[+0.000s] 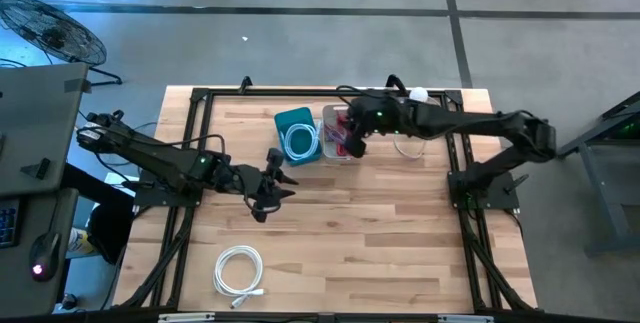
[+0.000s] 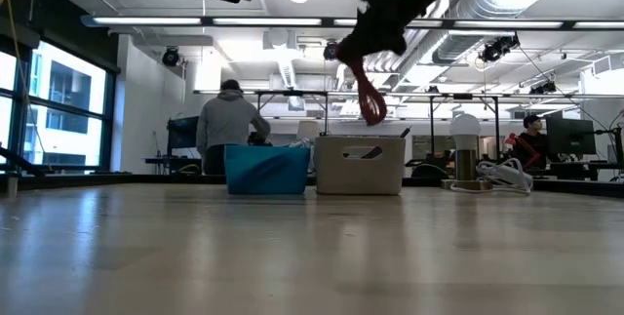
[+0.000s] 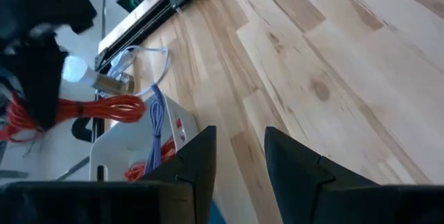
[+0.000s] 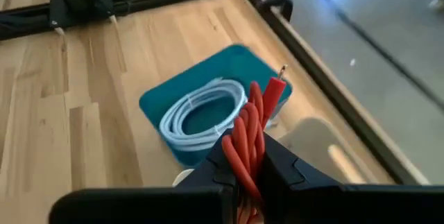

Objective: Pick & Place USB Port
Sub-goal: Put the red charger cable into the gray bin

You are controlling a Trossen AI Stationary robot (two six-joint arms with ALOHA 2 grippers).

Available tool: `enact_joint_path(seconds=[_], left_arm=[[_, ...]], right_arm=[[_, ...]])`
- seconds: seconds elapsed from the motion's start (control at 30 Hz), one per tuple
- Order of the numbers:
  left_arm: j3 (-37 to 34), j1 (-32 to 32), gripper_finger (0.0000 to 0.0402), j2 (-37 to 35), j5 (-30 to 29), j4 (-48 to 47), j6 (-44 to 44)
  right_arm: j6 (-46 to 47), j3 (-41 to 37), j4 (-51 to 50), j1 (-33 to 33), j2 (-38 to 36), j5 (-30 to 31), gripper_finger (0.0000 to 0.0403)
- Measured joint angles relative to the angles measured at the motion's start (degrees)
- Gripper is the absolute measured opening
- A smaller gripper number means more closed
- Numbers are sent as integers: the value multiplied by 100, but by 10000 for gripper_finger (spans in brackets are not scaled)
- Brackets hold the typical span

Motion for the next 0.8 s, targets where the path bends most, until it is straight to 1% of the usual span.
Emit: enact_joint_path(seconds=[0.17, 0.37, 0.63, 0.7, 0.8], left_arm=[[0, 0, 119, 0, -14, -71, -130], [0, 0, 119, 0, -12, -115, -153], [0, 0, 119, 2, 72, -261, -401], [0, 0, 119, 2, 128, -262, -431], [0, 0, 119, 2, 204, -263, -436]], right_arm=[[609, 0, 101, -100, 370, -392, 17], [1243, 4, -63, -326, 581, -643, 17], [1662, 2, -283, -734, 785, -846, 17], [1674, 2, -324, -813, 820, -1013, 18], [1726, 2, -362, -867, 842, -1189, 44]])
